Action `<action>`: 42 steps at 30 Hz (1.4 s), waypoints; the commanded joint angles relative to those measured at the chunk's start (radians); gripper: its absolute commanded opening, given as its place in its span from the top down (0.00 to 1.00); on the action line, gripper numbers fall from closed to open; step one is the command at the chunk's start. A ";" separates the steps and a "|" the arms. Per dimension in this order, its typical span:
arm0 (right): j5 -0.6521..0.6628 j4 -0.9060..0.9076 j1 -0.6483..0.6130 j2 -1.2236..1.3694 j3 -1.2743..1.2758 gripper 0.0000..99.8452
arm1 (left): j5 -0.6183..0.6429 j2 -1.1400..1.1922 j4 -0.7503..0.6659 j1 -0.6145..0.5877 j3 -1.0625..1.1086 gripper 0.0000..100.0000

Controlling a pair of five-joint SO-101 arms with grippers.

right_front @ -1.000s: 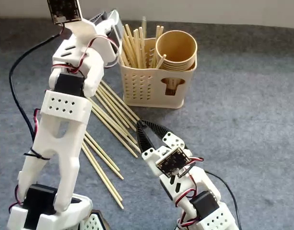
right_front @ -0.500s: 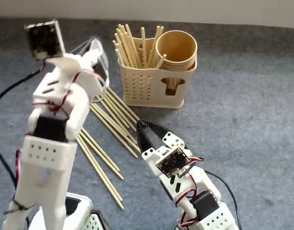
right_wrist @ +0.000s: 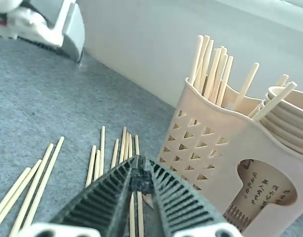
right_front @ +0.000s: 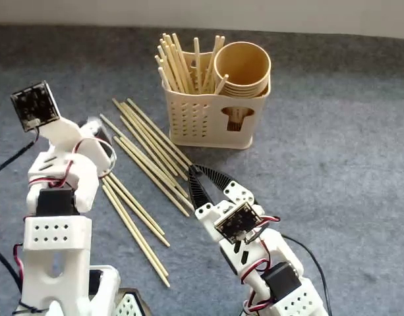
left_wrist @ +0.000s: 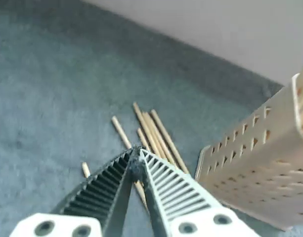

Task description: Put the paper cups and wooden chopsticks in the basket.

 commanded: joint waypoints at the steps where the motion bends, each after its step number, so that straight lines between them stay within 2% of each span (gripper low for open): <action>1: 0.011 0.005 0.010 -0.013 0.102 0.99 | 0.140 -0.025 0.190 -0.013 -0.004 0.98; 6: 0.011 0.005 0.010 -0.013 0.102 0.99 | 0.150 -0.024 0.293 -0.013 0.033 0.98; 14: 0.011 0.005 0.010 -0.013 0.102 0.99 | 0.146 -0.022 0.302 -0.085 0.101 0.98; 29: 0.011 -0.002 0.070 -0.021 0.099 0.99 | 0.106 -0.012 0.295 -0.082 0.162 0.98; 39: 0.012 -0.002 0.074 -0.022 0.101 0.99 | 0.104 0.469 0.301 -0.082 -0.064 0.98; 42: 0.012 -0.002 0.074 -0.022 0.101 0.99 | 0.107 0.602 0.302 -0.082 -0.127 0.90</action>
